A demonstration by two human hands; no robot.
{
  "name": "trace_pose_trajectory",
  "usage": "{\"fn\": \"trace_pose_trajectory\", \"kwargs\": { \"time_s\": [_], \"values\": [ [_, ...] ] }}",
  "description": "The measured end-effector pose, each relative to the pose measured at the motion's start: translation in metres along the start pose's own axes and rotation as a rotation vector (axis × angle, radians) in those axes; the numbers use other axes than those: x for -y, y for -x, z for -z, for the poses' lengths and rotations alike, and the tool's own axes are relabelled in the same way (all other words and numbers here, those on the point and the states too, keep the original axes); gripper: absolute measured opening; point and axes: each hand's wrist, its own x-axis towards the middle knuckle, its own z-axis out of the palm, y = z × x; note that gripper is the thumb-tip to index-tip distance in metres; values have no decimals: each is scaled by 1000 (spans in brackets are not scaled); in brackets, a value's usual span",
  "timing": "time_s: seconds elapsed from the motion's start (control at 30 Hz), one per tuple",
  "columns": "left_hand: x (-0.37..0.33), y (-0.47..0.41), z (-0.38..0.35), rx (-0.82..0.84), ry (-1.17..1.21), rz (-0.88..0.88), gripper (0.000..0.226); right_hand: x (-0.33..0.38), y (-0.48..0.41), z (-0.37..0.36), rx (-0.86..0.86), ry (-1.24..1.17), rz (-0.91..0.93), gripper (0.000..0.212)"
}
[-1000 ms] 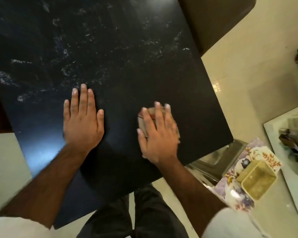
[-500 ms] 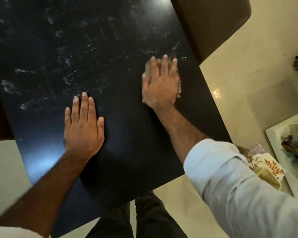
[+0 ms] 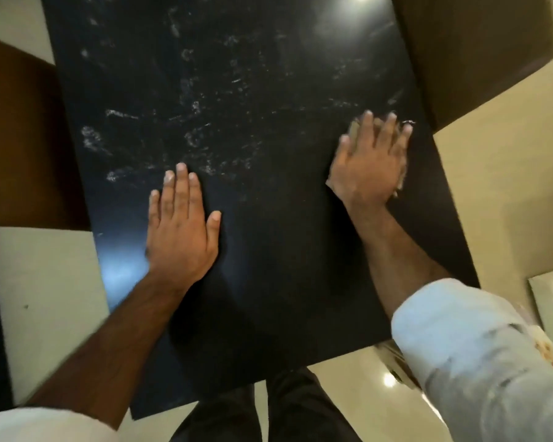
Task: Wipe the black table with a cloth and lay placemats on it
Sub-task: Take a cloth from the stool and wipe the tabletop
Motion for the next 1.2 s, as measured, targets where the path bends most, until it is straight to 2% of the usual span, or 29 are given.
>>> {"fn": "trace_pose_trajectory", "kwargs": {
  "time_s": [0.13,0.23,0.3,0.43,0.57,0.67,0.8,0.87,0.97,1.03,1.1,1.2],
  "values": [
    [5,-1,-1,29,6,-8,82,108,53,-23,-29,-12,243,71],
    [19,4,1,59,18,-10,82,124,117,-33,22,-29,377,69],
    [39,14,4,76,31,42,84,95,141,-33,38,-17,349,68],
    [72,34,8,130,22,57,86,48,152,-22,30,68,133,69],
    [74,39,7,105,27,33,84,88,115,-20,-12,30,-8,69],
    [77,38,1,78,36,23,82,150,92,-32,-32,-6,85,71],
    [80,41,-2,77,41,9,81,201,118,-41,-7,-27,327,71],
    [79,41,2,102,52,10,81,200,133,-39,47,-57,427,71],
    [72,40,14,93,146,52,80,174,122,-18,165,-318,438,68],
    [54,34,21,18,190,38,80,141,99,-5,54,-400,365,61],
    [23,19,27,-60,175,-34,82,99,76,3,-51,-377,301,56],
    [-26,-26,29,-122,121,-106,86,59,58,-4,-57,-330,273,48]
  ]
}}
